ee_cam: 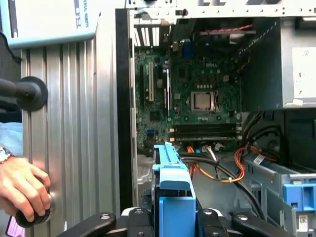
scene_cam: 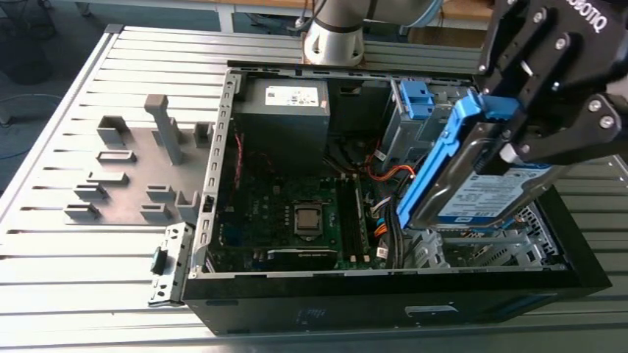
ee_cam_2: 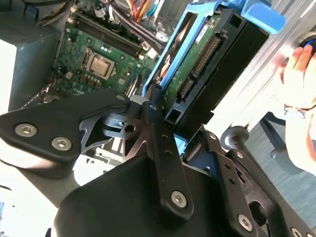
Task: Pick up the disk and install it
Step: 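Pick up the disk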
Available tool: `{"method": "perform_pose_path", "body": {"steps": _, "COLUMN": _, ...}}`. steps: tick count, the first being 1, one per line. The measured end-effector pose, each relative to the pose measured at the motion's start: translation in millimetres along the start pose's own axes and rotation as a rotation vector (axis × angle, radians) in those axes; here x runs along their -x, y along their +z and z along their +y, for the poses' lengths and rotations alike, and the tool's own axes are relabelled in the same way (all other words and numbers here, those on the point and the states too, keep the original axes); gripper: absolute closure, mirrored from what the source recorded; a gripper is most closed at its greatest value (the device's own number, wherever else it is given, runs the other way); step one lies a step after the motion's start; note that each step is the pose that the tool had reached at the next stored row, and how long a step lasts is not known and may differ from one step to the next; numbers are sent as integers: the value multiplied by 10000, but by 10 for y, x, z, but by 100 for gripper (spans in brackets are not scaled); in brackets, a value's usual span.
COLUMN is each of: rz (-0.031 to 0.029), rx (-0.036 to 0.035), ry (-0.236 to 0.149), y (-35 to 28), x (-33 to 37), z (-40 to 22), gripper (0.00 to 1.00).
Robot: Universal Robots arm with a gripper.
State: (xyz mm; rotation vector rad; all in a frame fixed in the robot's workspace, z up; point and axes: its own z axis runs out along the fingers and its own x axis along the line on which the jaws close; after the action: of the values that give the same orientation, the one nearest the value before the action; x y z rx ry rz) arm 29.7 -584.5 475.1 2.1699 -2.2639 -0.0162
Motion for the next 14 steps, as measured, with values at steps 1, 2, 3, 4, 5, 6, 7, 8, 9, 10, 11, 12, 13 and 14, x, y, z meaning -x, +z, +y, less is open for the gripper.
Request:
{"method": "perform_pose_path", "body": {"steps": 1, "rz": -2, "rx": 0, "ry": 0, "y": 6, "x": -4, "z": -31, "gripper": 64}}
{"method": "perform_pose_path", "body": {"steps": 2, "rz": -3, "rx": 0, "ry": 0, "y": 11, "x": -5, "z": -62, "gripper": 64}}
{"method": "perform_pose_path", "body": {"steps": 3, "rz": -1, "rx": 2, "ry": 2, "y": 16, "x": -6, "z": -94, "gripper": 64}}
{"method": "perform_pose_path", "body": {"steps": 4, "rz": -1, "rx": 3, "ry": 1, "y": 21, "x": -7, "z": -128, "gripper": 64}}
{"method": "perform_pose_path", "body": {"steps": 5, "rz": 1, "rx": 5, "ry": 1, "y": 27, "x": -8, "z": -161, "gripper": 64}}
{"method": "perform_pose_path", "body": {"steps": 6, "rz": 1, "rx": 7, "ry": 0, "y": 33, "x": -10, "z": -194, "gripper": 64}}
{"method": "perform_pose_path", "body": {"steps": 7, "rz": 0, "rx": 10, "ry": 0, "y": 40, "x": -12, "z": -226, "gripper": 64}}
{"method": "perform_pose_path", "body": {"steps": 8, "rz": 1, "rx": 13, "ry": 1, "y": 48, "x": -16, "z": -258, "gripper": 64}}
{"method": "perform_pose_path", "body": {"steps": 9, "rz": 3, "rx": 16, "ry": 1, "y": 55, "x": -21, "z": -288, "gripper": 64}}
{"method": "perform_pose_path", "body": {"steps": 10, "rz": 2, "rx": 19, "ry": 1, "y": 63, "x": -27, "z": -317, "gripper": 64}}
{"method": "perform_pose_path", "body": {"steps": 11, "rz": 1, "rx": 24, "ry": 0, "y": 73, "x": -35, "z": -344, "gripper": 64}}
{"method": "perform_pose_path", "body": {"steps": 12, "rz": 0, "rx": 28, "ry": 0, "y": 84, "x": -43, "z": -371, "gripper": 64}}
{"method": "perform_pose_path", "body": {"steps": 13, "rz": -2, "rx": 34, "ry": 0, "y": 101, "x": -50, "z": -393, "gripper": 64}}
{"method": "perform_pose_path", "body": {"steps": 14, "rz": -1, "rx": 35, "ry": 0, "y": 118, "x": -56, "z": -408, "gripper": 64}}
